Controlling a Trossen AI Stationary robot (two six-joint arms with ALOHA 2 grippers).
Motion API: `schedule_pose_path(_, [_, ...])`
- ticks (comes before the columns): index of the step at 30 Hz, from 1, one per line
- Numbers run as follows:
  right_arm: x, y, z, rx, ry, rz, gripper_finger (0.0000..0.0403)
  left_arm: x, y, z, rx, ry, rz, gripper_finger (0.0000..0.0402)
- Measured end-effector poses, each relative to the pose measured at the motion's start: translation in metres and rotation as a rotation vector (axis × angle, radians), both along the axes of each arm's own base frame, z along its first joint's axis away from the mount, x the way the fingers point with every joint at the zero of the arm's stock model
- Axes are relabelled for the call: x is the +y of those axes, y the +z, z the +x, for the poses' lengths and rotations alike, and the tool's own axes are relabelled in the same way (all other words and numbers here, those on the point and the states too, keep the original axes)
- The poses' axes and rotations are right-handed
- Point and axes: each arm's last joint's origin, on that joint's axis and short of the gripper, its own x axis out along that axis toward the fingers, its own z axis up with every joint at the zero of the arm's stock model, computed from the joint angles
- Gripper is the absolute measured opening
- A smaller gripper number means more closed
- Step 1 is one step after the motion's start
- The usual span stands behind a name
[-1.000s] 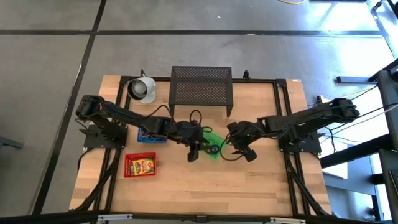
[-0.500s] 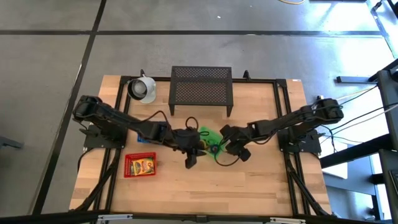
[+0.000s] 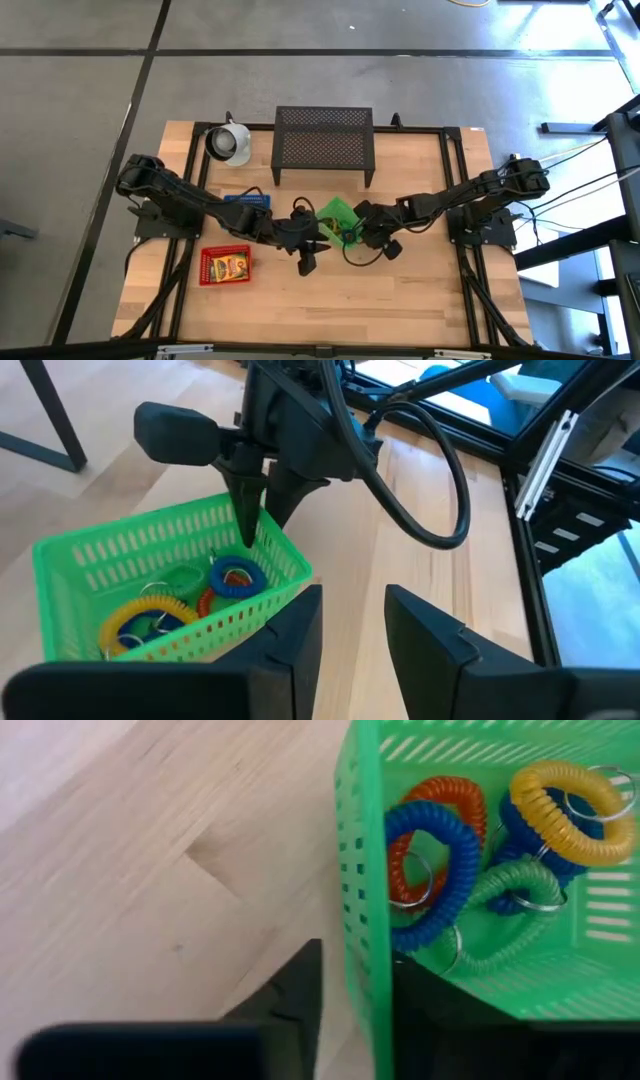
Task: Pick & Place Office Desk Supplies
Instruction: Put the green bin on the shelf
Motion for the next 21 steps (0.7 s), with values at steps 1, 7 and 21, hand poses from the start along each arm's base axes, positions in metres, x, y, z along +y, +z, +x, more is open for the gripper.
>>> schedule_pose_path(1, [0.0, 0.0, 0.0, 0.002, -0.01, 0.006, 0.0074, -0.001, 0.0, 0.0, 0.0, -0.001, 0.001, 0.0104])
schedule_pose_path(7, [0.001, 0.004, -0.001, 0.008, -0.07, 0.077, 0.0008, -0.001, 0.0, 0.0, -0.001, 0.016, -0.027, 0.0104])
schedule_pose_path(21, [0.025, 0.07, -0.041, -0.122, -0.072, 0.221, 0.0002, 0.002, -0.002, -0.001, 0.019, 0.049, 0.023, 0.0104])
